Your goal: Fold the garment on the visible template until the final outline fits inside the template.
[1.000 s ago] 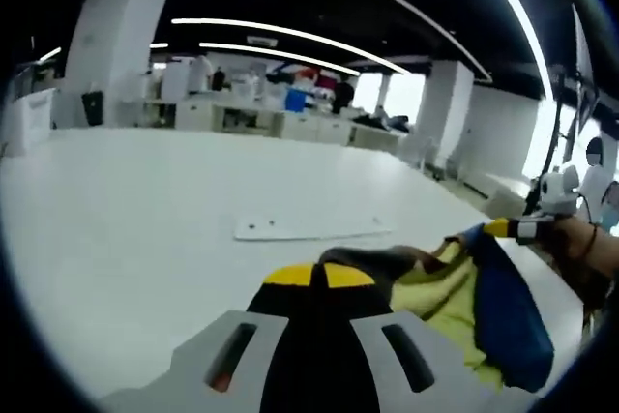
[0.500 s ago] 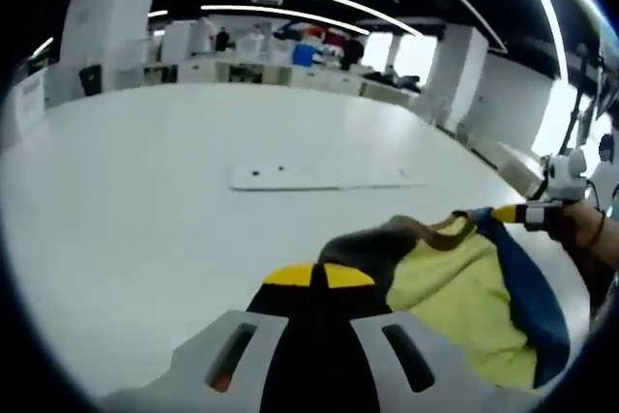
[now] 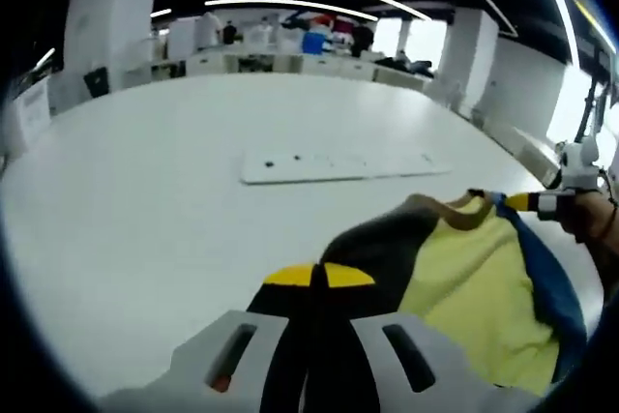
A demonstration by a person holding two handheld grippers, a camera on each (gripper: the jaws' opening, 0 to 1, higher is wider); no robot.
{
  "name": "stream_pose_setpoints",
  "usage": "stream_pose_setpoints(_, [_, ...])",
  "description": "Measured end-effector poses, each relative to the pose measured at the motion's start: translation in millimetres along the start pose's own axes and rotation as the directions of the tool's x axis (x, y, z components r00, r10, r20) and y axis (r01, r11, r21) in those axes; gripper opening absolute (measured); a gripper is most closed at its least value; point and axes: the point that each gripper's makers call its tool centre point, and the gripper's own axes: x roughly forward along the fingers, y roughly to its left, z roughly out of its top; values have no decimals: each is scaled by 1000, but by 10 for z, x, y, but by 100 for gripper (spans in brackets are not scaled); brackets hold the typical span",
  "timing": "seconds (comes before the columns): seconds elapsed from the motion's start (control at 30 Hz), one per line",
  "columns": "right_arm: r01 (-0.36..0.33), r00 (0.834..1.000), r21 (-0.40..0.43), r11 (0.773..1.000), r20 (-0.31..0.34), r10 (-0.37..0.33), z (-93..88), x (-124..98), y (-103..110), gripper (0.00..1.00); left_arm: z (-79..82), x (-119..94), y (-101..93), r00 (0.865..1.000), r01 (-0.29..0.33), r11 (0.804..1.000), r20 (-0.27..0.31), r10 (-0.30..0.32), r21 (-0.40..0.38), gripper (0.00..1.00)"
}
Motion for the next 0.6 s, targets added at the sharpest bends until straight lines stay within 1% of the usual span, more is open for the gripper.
stream_pose_setpoints(0.07, [7, 1000, 6, 1000, 0, -7, -2, -2, -4, 0, -2, -4, -6, 1000, -6, 1000, 1, 6, 8, 0])
stream_pose_setpoints(0.13, [19, 1000, 13, 1000, 6, -19, 7, -7, -15, 0, 37, -21, 5, 1000, -24, 999, 18, 23, 33, 5])
stream_pose_setpoints(0.17, [30, 999, 27, 999, 11, -30, 20, -13, -25, 2, 56, -40, 13, 999, -32, 999, 21, 32, 36, 10])
stream_pose_setpoints(0.2, [39, 999, 65, 997, 25, -41, 56, -32, -29, 9, 92, -66, 13, 999, -34, 999, 28, 33, 39, 15])
stream_pose_setpoints(0.23, [32, 999, 72, 997, 33, -34, 86, -48, -17, 15, 122, -92, 8, 999, -34, 999, 34, 33, 39, 19])
stream_pose_setpoints(0.27, [46, 998, 66, 997, 48, -49, 136, -87, -17, 19, 176, -134, -1, 998, -34, 999, 49, 33, 34, 23])
stream_pose_setpoints(0.33, [55, 997, 1, 998, 60, -55, 199, -147, 17, 27, 232, -210, -15, 998, -43, 998, 56, 40, 39, 28])
stream_pose_setpoints(0.4, [39, 998, 5, 999, 52, -39, 209, -200, 87, 38, 265, -292, -60, 998, -42, 998, 58, 39, 53, 35])
stream_pose_setpoints(0.47, [28, 999, 8, 1000, 36, -28, 192, -258, 142, 43, 290, -373, -105, 997, -41, 996, 62, 37, 73, 42])
stream_pose_setpoints(0.57, [16, 1000, -17, 1000, 13, -16, 165, -353, 234, 47, 314, -488, -185, 997, -28, 997, 72, 23, 77, 49])
stream_pose_setpoints(0.6, [10, 1000, -27, 1000, 7, -9, 155, -383, 265, 51, 313, -518, -212, 997, -22, 997, 71, 16, 80, 51])
